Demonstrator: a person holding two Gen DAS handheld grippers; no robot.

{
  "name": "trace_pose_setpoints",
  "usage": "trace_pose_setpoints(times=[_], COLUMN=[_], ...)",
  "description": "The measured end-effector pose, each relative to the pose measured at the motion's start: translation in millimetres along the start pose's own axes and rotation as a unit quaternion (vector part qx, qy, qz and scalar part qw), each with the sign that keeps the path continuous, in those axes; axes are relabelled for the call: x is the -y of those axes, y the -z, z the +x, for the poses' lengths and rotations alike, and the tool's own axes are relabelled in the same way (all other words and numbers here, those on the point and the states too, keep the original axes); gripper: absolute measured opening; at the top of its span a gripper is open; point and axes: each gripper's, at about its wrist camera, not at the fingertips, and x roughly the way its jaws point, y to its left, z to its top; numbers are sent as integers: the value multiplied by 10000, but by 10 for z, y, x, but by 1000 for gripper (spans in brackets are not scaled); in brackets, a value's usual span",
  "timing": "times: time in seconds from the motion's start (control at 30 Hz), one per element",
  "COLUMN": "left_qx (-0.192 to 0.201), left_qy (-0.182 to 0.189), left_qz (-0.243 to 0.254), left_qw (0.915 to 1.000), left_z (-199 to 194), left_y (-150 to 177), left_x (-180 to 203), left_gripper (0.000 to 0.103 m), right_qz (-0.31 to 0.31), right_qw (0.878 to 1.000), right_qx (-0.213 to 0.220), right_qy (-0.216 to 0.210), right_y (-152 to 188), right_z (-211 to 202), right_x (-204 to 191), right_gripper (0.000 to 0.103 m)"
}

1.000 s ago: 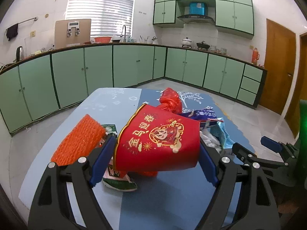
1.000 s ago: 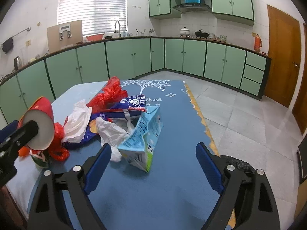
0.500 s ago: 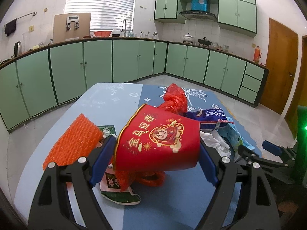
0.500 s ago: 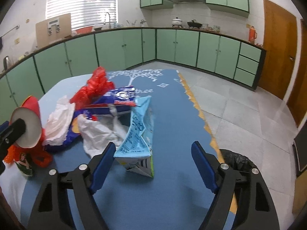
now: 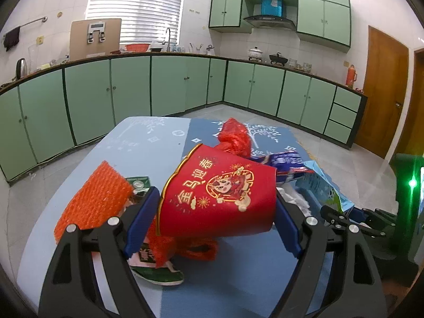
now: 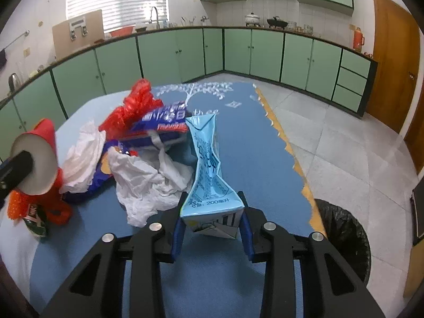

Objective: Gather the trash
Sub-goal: 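Grasp the milk carton with the right tool while the left tool holds the red cup, then move both tools over the bin and release the carton and red cup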

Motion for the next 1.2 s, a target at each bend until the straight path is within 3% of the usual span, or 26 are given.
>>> trace_pose_setpoints(times=[0.27,0.47,0.83,1.2], left_qx=[59,60,-94,-555], left_qy=[390,907,1997,2538], left_qz=[245,411,866,1249], left_qw=[9989,9950,9760,9576], left_z=[-58,-47,53,375], left_y=[-19,-20,107,286], left_x=[382,842,1949,2753], left_gripper=[79,79,79,79], right_qz=[169,613,1256,1646], right_qw=[9998,9970,9824,9721], right_qx=[116,282,240,-3], right_qy=[35,372,1364,1671], right_y=[81,178,488,795], right_z=[-354,-724,-1052,-996], right_x=[282,817,1806,2324], right_gripper=[35,35,35,35])
